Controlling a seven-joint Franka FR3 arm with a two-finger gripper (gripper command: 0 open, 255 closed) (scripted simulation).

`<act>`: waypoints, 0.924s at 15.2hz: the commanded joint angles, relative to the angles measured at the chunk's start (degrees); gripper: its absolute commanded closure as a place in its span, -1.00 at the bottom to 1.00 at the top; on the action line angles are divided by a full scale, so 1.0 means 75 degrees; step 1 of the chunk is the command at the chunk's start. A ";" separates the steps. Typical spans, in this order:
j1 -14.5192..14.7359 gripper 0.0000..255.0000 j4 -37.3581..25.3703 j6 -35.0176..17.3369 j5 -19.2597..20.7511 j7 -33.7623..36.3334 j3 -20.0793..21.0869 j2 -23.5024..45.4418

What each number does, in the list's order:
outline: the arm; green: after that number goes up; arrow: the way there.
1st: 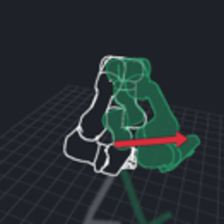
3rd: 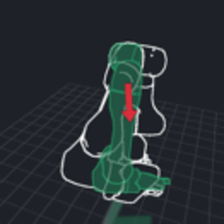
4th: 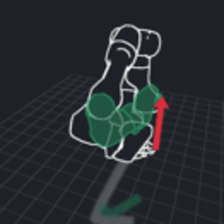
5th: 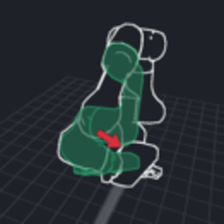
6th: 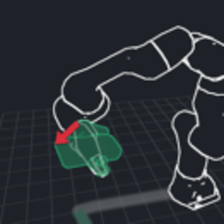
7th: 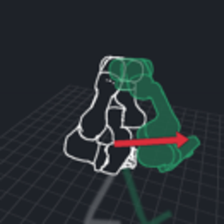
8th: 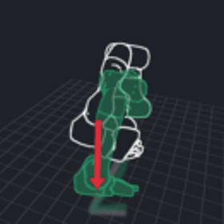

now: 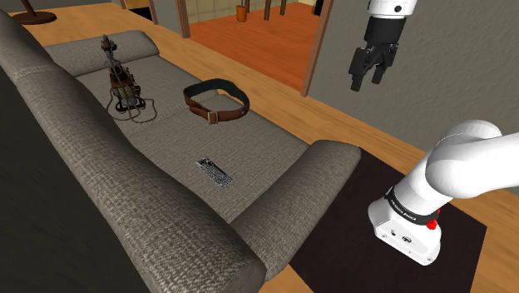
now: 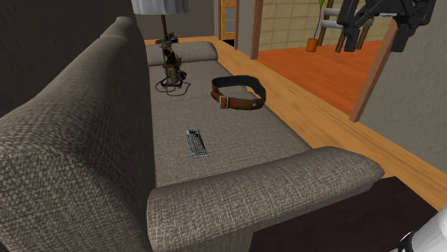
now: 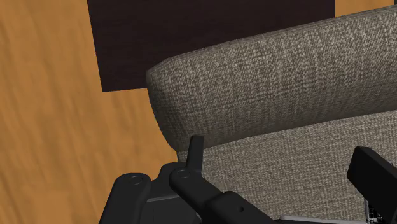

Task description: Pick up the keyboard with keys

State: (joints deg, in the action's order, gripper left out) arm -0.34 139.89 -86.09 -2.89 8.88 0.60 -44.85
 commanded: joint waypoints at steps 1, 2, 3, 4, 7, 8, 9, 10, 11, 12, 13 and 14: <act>0.0000 -1.00 0.0000 0.0000 0.0000 0.0000 0.0000 0.0000; 0.0047 -1.00 0.0111 -0.0253 -0.0090 0.0086 0.0097 0.0111; 0.0094 -1.00 0.0211 -0.0508 -0.0179 0.0171 0.0194 0.0233; 0.0142 -1.00 0.0302 -0.0766 -0.0266 0.0253 0.0292 0.0367; 0.0285 -1.00 0.0509 -0.1549 -0.0510 0.0493 0.0588 0.0840; 0.0331 -1.00 0.0556 -0.1812 -0.0586 0.0570 0.0687 0.1020; 0.0376 -1.00 0.0592 -0.2076 -0.0657 0.0647 0.0787 0.1211; 0.0420 -1.00 0.0617 -0.2339 -0.0725 0.0722 0.0886 0.1412; 0.0462 -1.00 0.0631 -0.2601 -0.0787 0.0798 0.0985 0.1624; 0.0503 -1.00 0.0633 -0.2862 -0.0844 0.0874 0.1083 0.1845; 0.0540 -1.00 0.0624 -0.3122 -0.0896 0.0950 0.1181 0.2075; 0.0577 -1.00 0.0604 -0.3378 -0.0940 0.1027 0.1278 0.2314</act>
State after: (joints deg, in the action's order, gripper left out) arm 3.77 144.35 -108.93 -9.61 16.13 9.51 -29.55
